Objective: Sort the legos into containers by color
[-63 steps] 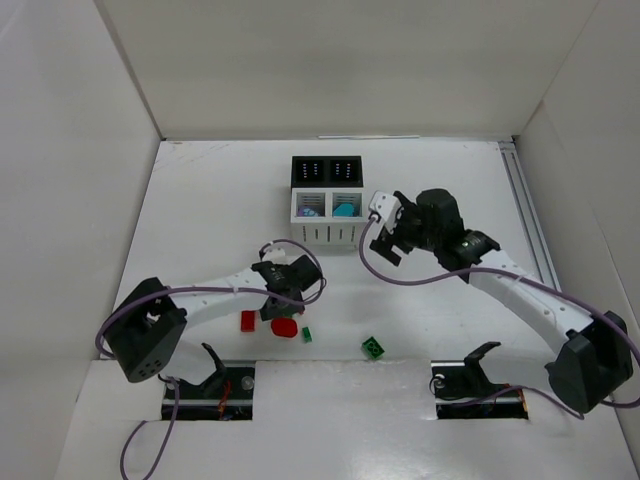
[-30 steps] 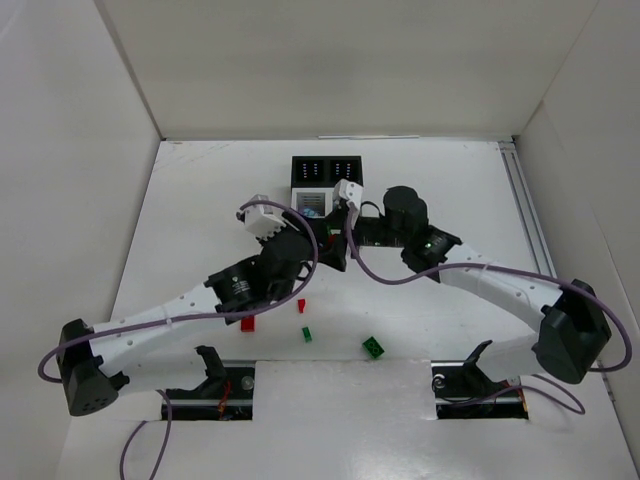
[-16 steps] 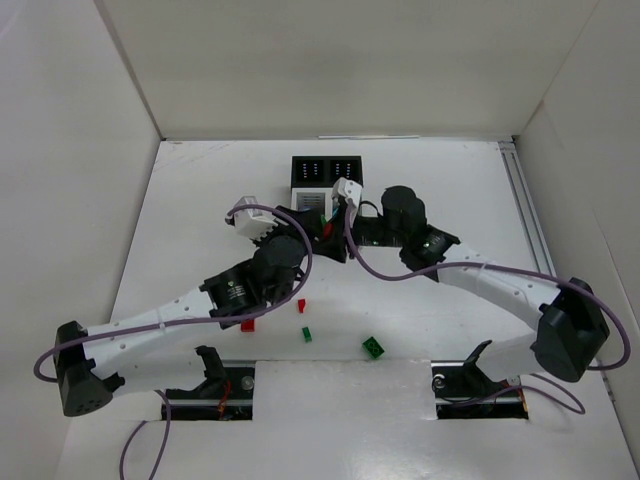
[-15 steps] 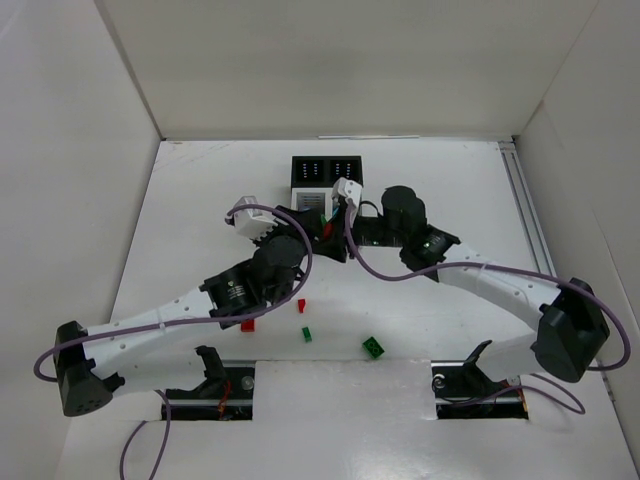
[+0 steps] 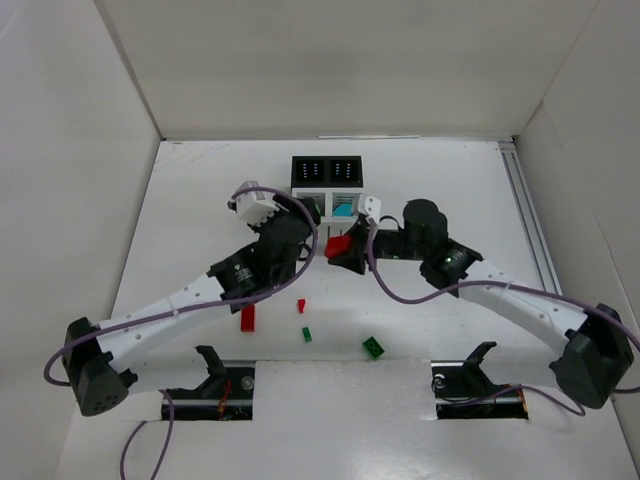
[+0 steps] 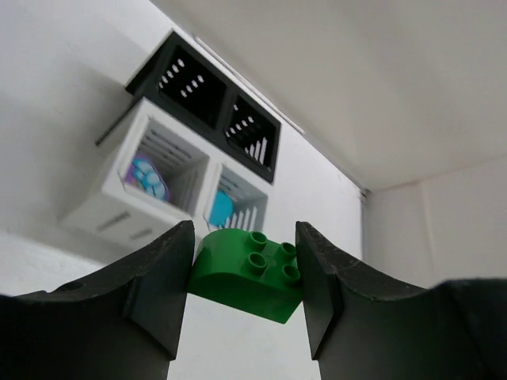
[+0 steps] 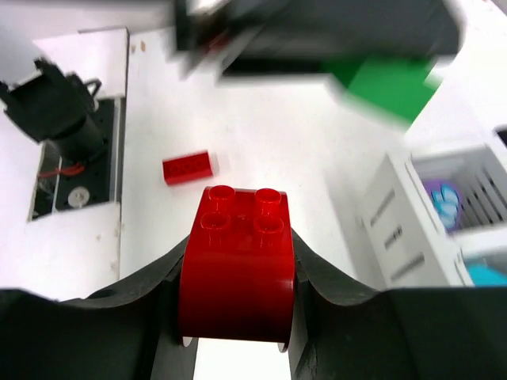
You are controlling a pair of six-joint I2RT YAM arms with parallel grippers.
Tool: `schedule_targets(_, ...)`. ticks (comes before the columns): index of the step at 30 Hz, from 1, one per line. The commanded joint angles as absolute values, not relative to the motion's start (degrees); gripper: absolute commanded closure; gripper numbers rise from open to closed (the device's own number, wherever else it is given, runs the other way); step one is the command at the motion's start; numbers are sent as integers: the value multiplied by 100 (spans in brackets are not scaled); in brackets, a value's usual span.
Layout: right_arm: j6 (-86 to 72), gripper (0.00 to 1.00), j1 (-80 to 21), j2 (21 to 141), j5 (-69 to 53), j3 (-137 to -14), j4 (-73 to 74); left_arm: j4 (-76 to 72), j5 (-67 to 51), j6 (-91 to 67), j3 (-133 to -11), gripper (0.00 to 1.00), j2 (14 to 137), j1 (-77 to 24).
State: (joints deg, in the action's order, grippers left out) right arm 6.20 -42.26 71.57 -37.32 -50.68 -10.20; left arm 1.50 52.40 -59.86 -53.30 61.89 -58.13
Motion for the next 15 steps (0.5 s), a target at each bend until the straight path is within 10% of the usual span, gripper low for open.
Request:
schedule_targets(1,1028,100,-3782,6505,-3727,-4756,-645,-104,4380,-5197,-5905,79,6590,-5005)
schedule_targets(15,2451,100,-2154,5607,-2065,-5177,1898,456,1616,-2242,-9851,75,10431,-3885)
